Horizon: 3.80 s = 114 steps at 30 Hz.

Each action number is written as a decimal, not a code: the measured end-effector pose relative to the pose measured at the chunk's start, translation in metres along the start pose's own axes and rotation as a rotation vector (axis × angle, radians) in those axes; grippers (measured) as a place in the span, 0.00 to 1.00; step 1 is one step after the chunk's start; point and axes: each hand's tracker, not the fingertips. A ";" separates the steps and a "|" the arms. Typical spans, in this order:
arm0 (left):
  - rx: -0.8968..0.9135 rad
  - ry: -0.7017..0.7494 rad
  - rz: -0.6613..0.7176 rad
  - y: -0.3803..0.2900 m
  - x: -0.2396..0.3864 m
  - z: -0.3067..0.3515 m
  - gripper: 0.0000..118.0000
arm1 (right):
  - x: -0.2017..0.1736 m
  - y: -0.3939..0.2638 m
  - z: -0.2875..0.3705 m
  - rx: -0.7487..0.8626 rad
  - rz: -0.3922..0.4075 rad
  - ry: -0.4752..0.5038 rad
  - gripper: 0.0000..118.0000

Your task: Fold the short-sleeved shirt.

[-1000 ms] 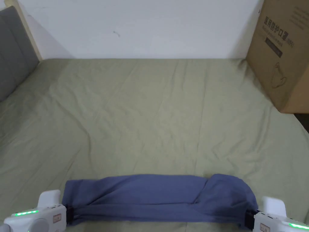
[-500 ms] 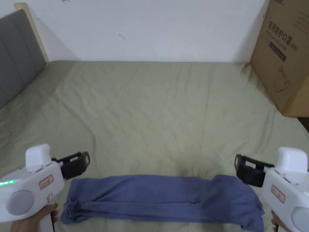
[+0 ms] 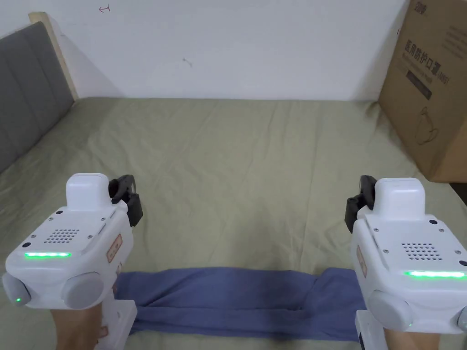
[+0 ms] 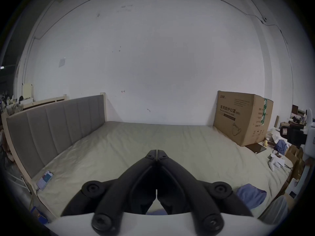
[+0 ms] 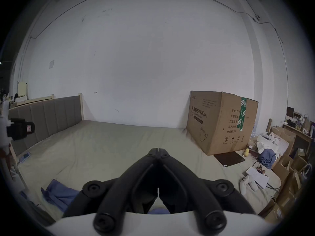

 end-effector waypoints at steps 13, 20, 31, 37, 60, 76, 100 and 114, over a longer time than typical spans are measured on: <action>-0.339 -0.123 0.226 -0.029 -0.068 -0.033 0.00 | -0.001 -0.004 -0.010 -0.049 -0.026 0.025 0.00; -0.641 -0.263 0.544 -0.081 -0.142 -0.060 0.00 | -0.008 -0.014 -0.018 -0.095 -0.035 0.020 0.00; -0.748 -0.142 0.671 -0.151 -0.185 -0.084 0.76 | -0.024 -0.032 -0.034 -0.175 -0.019 0.028 0.00; -0.833 -0.166 0.685 -0.170 -0.175 -0.101 0.80 | -0.026 -0.036 -0.038 -0.198 -0.007 0.029 0.00; -0.708 0.025 0.362 -0.104 -0.212 -0.063 0.05 | 0.001 -0.030 -0.031 -0.182 -0.033 0.016 0.00; -0.768 -0.168 0.320 -0.079 -0.054 -0.088 0.05 | 0.010 -0.030 -0.017 -0.166 -0.033 0.053 0.00; -0.702 -0.214 0.260 -0.090 0.024 -0.096 0.83 | 0.037 -0.035 -0.006 -0.184 -0.050 0.007 0.00; -0.587 -0.031 0.130 -0.108 -0.031 -0.079 0.00 | 0.031 -0.031 -0.006 -0.174 -0.052 0.035 0.00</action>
